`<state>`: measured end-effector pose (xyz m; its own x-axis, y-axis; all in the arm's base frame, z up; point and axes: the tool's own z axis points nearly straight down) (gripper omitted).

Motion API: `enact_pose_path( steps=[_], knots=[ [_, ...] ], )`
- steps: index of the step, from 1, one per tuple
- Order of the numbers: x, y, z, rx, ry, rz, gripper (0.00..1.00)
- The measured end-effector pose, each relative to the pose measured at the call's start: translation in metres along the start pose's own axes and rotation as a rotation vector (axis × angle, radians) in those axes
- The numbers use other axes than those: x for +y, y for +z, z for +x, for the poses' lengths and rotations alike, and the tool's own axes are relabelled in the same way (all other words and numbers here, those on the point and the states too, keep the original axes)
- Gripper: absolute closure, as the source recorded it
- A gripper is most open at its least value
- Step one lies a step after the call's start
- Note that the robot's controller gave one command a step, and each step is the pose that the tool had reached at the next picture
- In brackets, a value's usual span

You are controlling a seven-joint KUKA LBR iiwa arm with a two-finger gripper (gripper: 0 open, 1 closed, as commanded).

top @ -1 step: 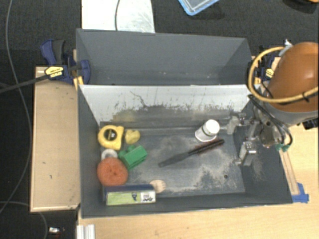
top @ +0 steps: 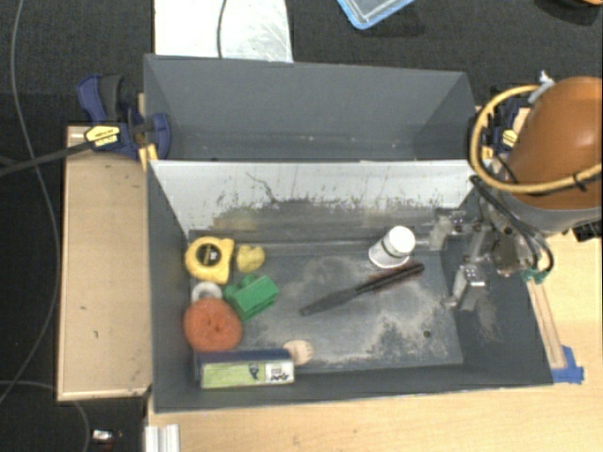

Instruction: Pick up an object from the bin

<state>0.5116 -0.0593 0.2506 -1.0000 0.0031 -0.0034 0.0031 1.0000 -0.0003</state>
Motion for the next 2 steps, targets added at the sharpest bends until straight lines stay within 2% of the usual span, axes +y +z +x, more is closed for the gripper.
enact_pose_path(
  steps=[1,2],
  knots=[
    [0.030,0.092,-0.039,-0.005,-0.128,0.000,0.00],
    [0.066,0.088,-0.077,-0.019,-0.351,0.004,0.00]
  ],
)
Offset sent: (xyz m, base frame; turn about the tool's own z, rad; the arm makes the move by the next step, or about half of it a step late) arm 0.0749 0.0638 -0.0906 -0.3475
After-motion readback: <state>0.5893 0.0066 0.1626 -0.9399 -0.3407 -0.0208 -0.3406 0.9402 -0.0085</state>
